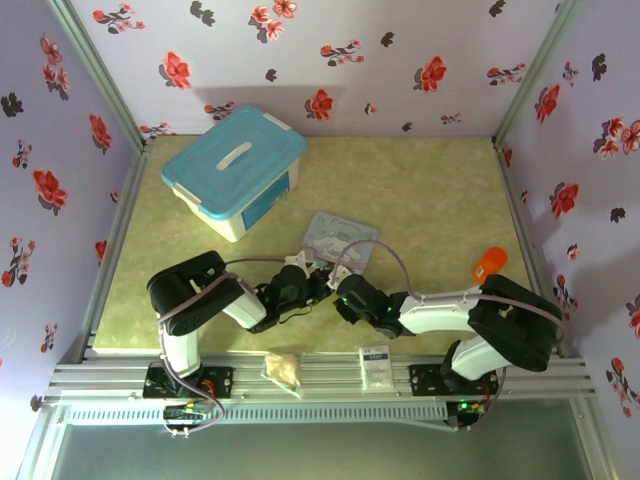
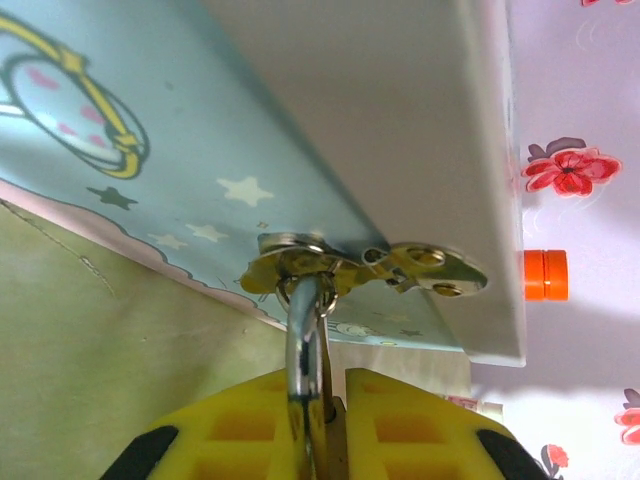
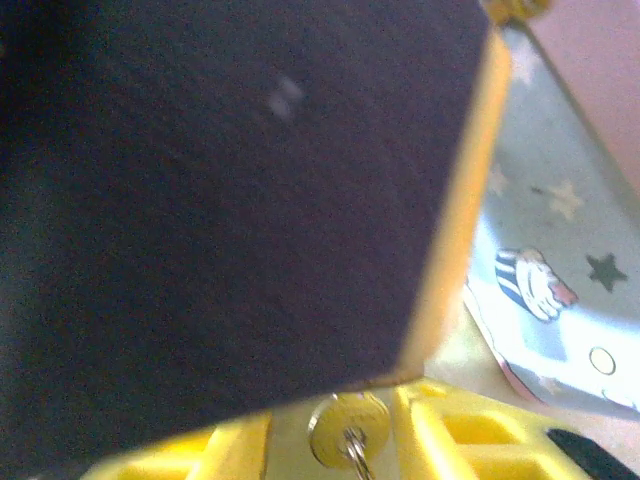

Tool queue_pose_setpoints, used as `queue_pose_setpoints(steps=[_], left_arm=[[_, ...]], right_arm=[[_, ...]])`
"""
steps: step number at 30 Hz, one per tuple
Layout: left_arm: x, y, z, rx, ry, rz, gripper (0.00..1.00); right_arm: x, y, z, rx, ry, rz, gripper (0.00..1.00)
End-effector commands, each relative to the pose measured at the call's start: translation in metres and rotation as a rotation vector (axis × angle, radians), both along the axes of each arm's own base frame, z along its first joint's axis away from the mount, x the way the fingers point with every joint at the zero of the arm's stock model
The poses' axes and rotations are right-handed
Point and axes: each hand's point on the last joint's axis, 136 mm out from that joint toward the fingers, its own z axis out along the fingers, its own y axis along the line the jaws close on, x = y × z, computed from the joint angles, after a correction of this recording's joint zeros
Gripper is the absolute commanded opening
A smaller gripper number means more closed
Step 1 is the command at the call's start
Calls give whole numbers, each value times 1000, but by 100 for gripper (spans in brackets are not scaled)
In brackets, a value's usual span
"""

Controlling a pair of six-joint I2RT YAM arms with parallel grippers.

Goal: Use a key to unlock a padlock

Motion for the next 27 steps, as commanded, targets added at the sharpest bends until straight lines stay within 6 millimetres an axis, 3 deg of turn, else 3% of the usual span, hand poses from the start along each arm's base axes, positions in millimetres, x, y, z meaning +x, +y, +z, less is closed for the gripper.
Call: queue_pose_setpoints(steps=[1,4,8,16,22,25,27], left_arm=[[1,-7,29,-95,-46,-19,1],[0,-7,27,-94,-35,-21,1],[0,-7,26,-89,-36,-23,1],[1,-2,22,-72,-35,-17,5],[2,4,19,-59,-37,-8,12],[4,9,18,-42,-42,0,12],[5,15,16,-20,-44,6,13]], right_arm=[[12,-2,3,-33,-74,-21,31],[14,2,6,4,-98,-15,20],[12,9,8,31,-85,12,14],[-9,34,22,344,150,119,12],[-9,31,25,376,179,107,16],[-5,24,25,346,173,70,23],[-1,16,29,343,149,25,37]])
